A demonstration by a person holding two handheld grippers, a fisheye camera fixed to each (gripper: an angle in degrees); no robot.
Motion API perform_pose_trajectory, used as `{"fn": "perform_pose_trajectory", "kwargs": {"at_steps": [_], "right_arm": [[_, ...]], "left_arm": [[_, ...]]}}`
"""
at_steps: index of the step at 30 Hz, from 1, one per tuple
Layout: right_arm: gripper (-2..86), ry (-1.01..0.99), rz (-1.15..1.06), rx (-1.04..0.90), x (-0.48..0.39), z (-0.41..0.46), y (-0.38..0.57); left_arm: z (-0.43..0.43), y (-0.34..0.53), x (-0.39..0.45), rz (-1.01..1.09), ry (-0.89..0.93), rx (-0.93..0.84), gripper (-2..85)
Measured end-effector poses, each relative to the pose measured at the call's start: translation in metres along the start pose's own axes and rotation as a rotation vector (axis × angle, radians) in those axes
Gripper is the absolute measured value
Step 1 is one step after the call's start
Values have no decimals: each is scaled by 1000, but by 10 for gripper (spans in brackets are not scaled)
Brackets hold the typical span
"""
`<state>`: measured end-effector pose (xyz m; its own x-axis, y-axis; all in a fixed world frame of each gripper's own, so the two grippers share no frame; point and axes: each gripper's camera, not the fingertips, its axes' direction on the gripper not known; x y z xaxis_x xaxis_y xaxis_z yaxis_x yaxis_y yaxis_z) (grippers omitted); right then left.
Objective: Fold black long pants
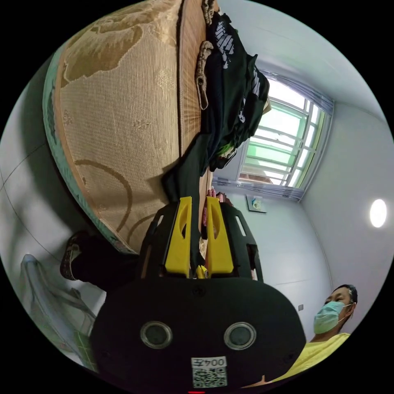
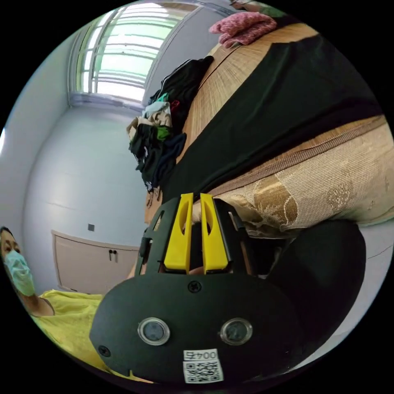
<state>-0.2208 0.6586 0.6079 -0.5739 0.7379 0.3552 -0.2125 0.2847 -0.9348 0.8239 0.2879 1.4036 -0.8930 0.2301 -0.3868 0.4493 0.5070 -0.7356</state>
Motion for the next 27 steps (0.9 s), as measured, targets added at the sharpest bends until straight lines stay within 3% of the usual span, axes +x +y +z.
{"fn": "perform_pose_trajectory", "kwargs": {"at_steps": [8,27], "right_arm": [[65,-137,231,34,39,-19,-51],[80,-106,316,-19,39,-8,-102]], "left_arm": [[-13,-2,-19,-19,-21,-5,72],[-55,6,-65,-71,-20,1,82]]}}
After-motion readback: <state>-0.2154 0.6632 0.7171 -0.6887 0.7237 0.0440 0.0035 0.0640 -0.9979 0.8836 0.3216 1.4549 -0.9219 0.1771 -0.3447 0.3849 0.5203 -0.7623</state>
